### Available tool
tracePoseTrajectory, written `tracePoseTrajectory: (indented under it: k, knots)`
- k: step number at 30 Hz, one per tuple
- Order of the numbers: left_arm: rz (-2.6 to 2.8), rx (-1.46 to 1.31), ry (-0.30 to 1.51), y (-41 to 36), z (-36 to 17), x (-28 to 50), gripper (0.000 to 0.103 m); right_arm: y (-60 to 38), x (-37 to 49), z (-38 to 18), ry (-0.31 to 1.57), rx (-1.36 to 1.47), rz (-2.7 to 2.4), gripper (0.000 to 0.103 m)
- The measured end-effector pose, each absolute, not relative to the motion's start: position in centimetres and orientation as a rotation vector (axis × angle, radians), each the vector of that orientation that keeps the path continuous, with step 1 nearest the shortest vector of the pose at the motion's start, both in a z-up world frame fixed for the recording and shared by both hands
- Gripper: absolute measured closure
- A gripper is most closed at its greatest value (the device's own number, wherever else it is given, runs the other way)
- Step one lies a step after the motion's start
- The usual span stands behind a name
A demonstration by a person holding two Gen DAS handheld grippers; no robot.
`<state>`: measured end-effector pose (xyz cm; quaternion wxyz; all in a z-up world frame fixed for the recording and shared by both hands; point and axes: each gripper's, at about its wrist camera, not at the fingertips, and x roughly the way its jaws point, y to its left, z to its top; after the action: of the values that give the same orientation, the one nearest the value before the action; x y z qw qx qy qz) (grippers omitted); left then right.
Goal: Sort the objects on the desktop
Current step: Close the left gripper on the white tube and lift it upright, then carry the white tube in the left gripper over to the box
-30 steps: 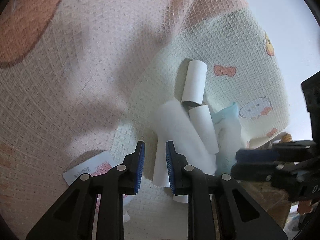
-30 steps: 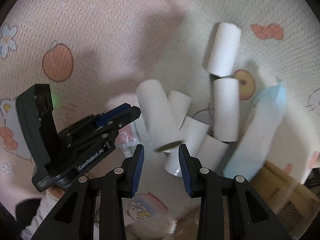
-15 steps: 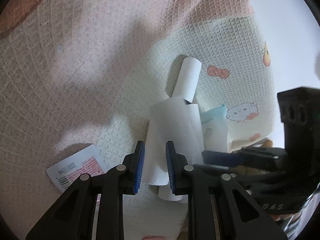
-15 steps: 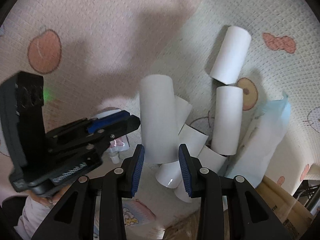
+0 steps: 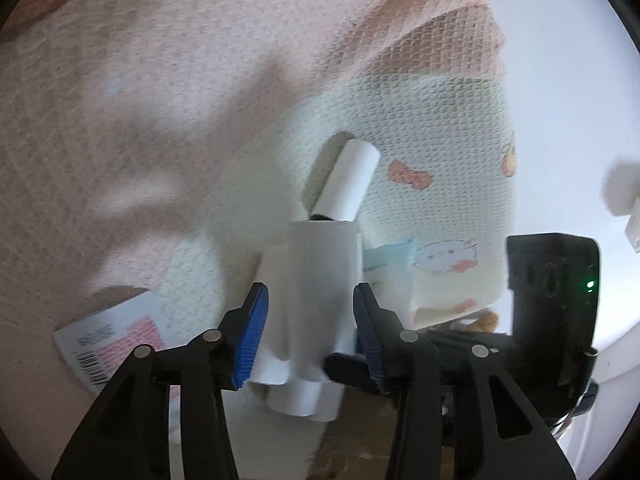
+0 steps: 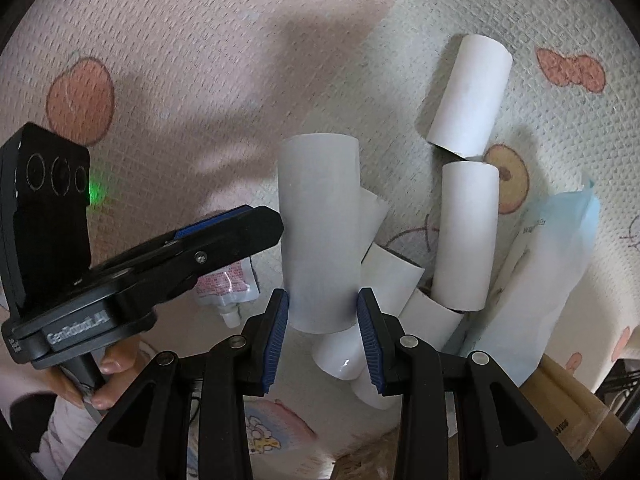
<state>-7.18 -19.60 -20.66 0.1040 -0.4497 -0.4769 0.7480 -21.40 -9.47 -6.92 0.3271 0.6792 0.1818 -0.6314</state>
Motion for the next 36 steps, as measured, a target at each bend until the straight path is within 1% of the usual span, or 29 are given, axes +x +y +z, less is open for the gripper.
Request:
tracePoseTrajectory:
  k: [6,7,12,18,25,28,36]
  knots:
    - [2.185,-1.346,-1.399,-18.5,-21.2,-8.6,0.055,-8.9,-21.3,-6.6,0.451,1.783,-1.649,0.069]
    - [2.2,-1.355,-1.38,-18.2,-21.3,-8.7,0.058,-8.8,-21.3,-6.5,0.446,1.783,-1.65,0.069]
    - [2.186,-1.346,-1.37,-17.7,-21.4,-9.0,0.058,-8.2,-21.4,-6.8,0.408,1.813,-1.656,0.063]
    - [2.18,-1.337,-1.384,-17.8,-21.2,-8.6,0.058,-7.5,-21.2,-6.9,0.368,1.825,-1.668,0.063]
    - [2.187,-1.273,-1.423,-17.9,-20.6,-7.8,0.058,-6.8,-19.9,-5.2,0.407,1.794,-1.701,0.063]
    - [2.195,-1.244,-1.434,-17.9,-19.8,-7.4,0.058,-6.3,-19.1,-4.0,0.412,1.783,-1.741,0.063]
    - [2.366,-1.105,-1.309,-17.4,-14.2,-5.2,0.058,-4.6,-15.3,1.5,0.473,1.634,-1.872,0.062]
